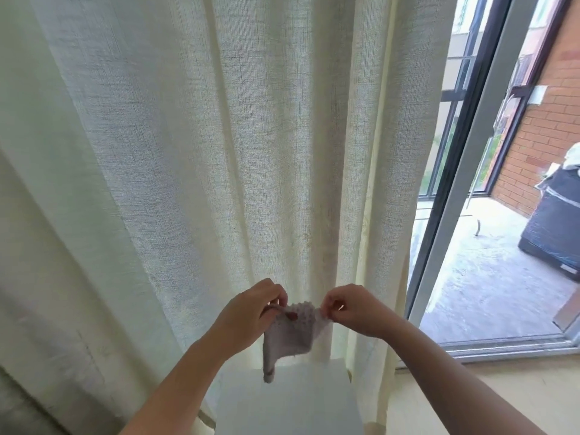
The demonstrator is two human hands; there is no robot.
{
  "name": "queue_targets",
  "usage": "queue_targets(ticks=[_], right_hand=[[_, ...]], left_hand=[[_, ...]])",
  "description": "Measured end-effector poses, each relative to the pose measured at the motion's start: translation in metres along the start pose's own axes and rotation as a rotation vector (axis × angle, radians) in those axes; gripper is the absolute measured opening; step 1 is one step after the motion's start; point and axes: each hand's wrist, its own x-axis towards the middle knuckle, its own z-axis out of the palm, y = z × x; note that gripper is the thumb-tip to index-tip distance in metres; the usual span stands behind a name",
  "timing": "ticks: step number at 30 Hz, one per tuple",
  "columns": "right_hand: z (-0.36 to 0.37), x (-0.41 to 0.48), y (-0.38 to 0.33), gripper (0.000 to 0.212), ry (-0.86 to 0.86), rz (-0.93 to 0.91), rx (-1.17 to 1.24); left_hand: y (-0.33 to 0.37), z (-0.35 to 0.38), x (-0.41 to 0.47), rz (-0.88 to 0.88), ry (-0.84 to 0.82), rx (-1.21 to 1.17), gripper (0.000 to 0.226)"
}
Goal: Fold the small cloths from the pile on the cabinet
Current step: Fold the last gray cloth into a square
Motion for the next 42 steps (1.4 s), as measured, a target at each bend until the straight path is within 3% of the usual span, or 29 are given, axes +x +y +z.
queue_targets(ticks=[9, 14, 17, 25, 31, 35, 42], right_hand=[[0.005, 0.004, -0.008, 0.017, -0.007, -0.013, 0.091], [0.017, 0.002, -0.013, 0.039, -0.103, -0.062, 0.084], [0.024, 0.003, -0.015, 0.042, -0.107, -0.081, 0.014], [0.033, 0.006, -0.014, 0.016, 0.051, -0.094, -0.107], [0.018, 0.008, -0.016, 0.006, 0.036, -0.141, -0.194], [-0.003, 0.014, -0.024, 0.007, -0.019, -0.144, -0.237], [-0.045, 0.032, -0.062, 0.013, -0.019, -0.230, -0.282]], left_hand=[[-0.010, 0.009, -0.001, 0.069, -0.121, 0.025, 0.023], [-0.009, 0.011, 0.000, 0.055, -0.098, 0.069, 0.011], [-0.009, 0.014, 0.001, 0.035, -0.054, 0.145, 0.017], [-0.009, 0.015, 0.000, 0.022, 0.061, 0.249, 0.030], [-0.016, 0.001, -0.001, 0.055, -0.040, 0.315, 0.037], [-0.022, -0.021, 0.002, 0.102, -0.145, 0.342, 0.029], [-0.020, -0.064, 0.019, 0.192, -0.040, 0.500, 0.018]])
